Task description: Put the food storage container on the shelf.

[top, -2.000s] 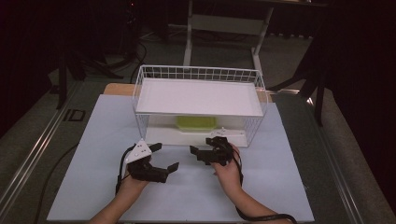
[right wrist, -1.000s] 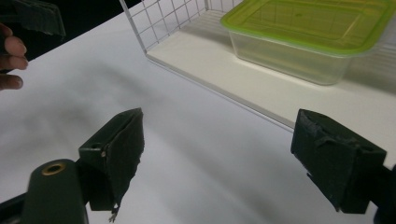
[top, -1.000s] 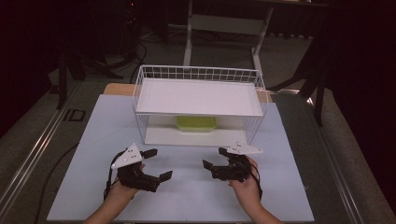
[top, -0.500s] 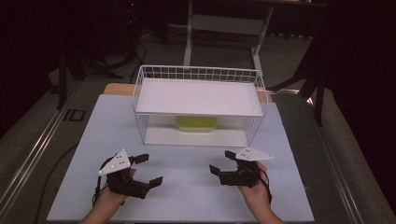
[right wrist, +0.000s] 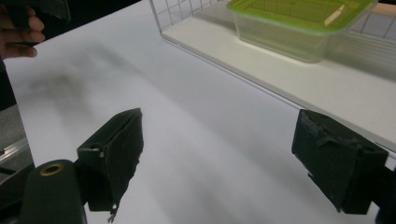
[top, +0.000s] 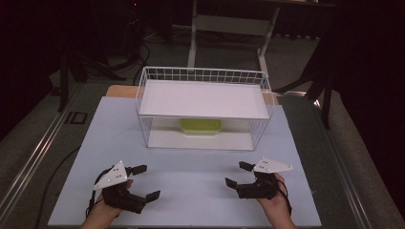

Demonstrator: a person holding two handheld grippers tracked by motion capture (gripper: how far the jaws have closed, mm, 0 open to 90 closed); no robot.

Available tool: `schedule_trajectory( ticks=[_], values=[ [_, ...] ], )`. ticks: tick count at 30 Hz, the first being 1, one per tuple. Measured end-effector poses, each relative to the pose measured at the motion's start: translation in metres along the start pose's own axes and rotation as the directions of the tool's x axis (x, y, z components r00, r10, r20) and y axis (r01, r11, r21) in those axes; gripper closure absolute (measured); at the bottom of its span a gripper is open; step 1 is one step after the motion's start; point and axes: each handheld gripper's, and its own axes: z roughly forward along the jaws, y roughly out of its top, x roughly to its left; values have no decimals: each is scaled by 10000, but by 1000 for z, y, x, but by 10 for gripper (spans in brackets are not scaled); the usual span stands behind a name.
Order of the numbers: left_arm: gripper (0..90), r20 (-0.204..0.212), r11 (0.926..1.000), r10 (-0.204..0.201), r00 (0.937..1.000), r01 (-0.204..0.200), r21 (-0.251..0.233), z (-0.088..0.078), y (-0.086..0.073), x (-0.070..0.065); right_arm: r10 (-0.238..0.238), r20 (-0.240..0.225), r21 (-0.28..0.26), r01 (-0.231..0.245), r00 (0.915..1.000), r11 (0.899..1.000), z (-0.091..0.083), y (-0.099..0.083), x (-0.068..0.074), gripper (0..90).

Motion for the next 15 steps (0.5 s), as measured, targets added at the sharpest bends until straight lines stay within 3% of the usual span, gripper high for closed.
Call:
schedule_trajectory(
  ticks=[4, 6, 15],
  values=[
    [26, -92, 9999, -62, 9999, 61, -125, -5, -5, 1, -190, -119, 160, 192, 9997, 9997, 0, -2, -1, 166],
    [25, -220, 9998, 130, 9997, -133, -161, -7, -8, 2, -377, -250, 256, 383, 9990, 9989, -2, -4, -1, 158],
    [26, -287, 9997, 180, 9994, -184, -159, -4, -12, 4, -676, -407, 427, 694, 9969, 9967, 0, -17, -3, 158]
  ],
)
